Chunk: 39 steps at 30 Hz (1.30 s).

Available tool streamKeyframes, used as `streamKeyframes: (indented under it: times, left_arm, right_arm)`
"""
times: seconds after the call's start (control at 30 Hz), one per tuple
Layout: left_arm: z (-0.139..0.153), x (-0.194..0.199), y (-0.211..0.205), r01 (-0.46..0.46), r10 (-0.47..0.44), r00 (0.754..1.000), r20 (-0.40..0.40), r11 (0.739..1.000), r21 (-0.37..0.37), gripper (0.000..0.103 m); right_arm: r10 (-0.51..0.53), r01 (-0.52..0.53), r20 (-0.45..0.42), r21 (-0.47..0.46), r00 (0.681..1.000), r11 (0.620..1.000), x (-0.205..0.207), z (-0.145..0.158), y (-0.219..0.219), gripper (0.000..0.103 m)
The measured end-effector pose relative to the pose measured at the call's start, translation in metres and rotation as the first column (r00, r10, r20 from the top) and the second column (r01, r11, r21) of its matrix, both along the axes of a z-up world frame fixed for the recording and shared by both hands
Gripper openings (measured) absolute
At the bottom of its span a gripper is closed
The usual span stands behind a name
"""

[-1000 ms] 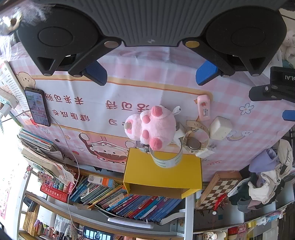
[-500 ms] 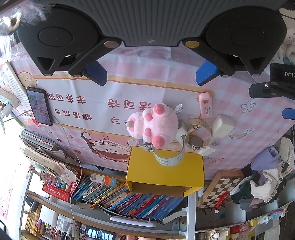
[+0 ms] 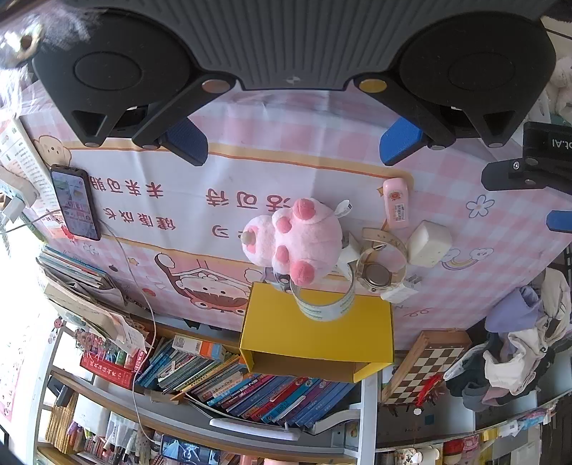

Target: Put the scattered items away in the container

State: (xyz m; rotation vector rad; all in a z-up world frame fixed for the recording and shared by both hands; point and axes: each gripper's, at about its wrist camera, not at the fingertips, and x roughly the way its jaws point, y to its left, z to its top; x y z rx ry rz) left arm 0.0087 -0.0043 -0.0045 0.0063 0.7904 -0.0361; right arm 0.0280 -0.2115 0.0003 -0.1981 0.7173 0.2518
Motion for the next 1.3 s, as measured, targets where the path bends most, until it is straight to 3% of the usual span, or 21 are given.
streamKeyframes:
  times: [0.53, 1.3]
  left_arm:
    - [-0.003, 0.013, -0.009, 0.052, -0.052, 0.999, -0.001, 0.999, -0.015, 0.103]
    - [-0.026, 0.06, -0.025, 0.001, -0.007, 0.996, -0.091, 0.998, -0.065, 0.1]
  right_arm:
    - [0.008, -0.008, -0.011, 0.006, 1.0, 1.0, 0.016, -0.001, -0.001, 0.103]
    - [0.13, -0.131, -0.097, 0.0, 0.987, 0.991, 0.097, -0.017, -0.001, 0.103]
